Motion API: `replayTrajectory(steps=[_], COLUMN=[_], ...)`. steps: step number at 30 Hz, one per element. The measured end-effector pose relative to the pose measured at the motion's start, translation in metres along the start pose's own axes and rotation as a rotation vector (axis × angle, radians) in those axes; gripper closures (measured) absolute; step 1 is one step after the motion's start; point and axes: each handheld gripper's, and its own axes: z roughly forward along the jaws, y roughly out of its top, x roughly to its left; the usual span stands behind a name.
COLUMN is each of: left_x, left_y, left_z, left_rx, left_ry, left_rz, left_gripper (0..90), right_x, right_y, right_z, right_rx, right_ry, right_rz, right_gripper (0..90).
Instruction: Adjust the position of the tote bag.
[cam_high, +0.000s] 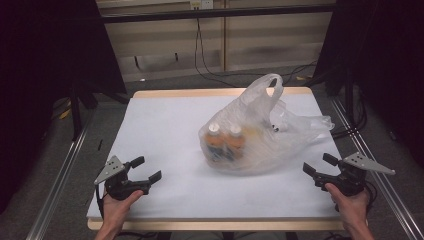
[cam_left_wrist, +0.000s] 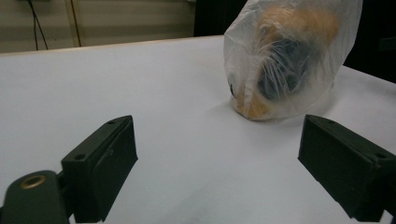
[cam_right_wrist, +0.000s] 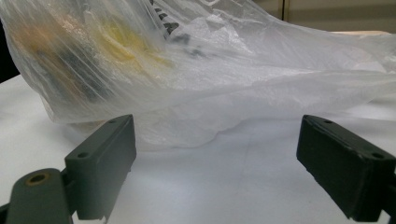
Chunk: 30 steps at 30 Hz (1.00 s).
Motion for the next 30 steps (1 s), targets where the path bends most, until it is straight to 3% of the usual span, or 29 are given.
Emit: replayTrajectory(steps=[4,11,15,17,26,30], left_x=[-0.001,-0.007,-0.013,-0.015,-0.026,-0.032], left_y=[0.001,0.003,0.005,0.005,0.01,0.013], left_z=[0.004,0.01,0.015,0.015,0.017,0.021], left_rx=[0.019,0.075,0.1,0.113,0.1,0.105], left_ry=[-0.024,-0.023,-0.056,-0.049,-0.106,-0.107], left_rz=[-0.01,0.017,0.032,0.039,0.064,0.079], left_gripper=[15.6,23.0,28.2,28.7,35.4,36.3], right_x=[-0.003,-0.004,-0.001,-0.001,0.011,0.017], right_y=[0.0,-0.001,0.0,0.0,0.003,0.01], right_z=[0.002,0.006,0.007,0.008,0.014,0.015], right_rx=[0.022,0.05,0.058,0.057,0.08,0.073], right_ry=[0.003,0.021,0.035,0.045,0.088,0.121], right_rz=[0.009,0.003,-0.017,-0.024,-0.072,-0.099], right_gripper=[12.8,16.6,21.0,22.6,34.7,43.5])
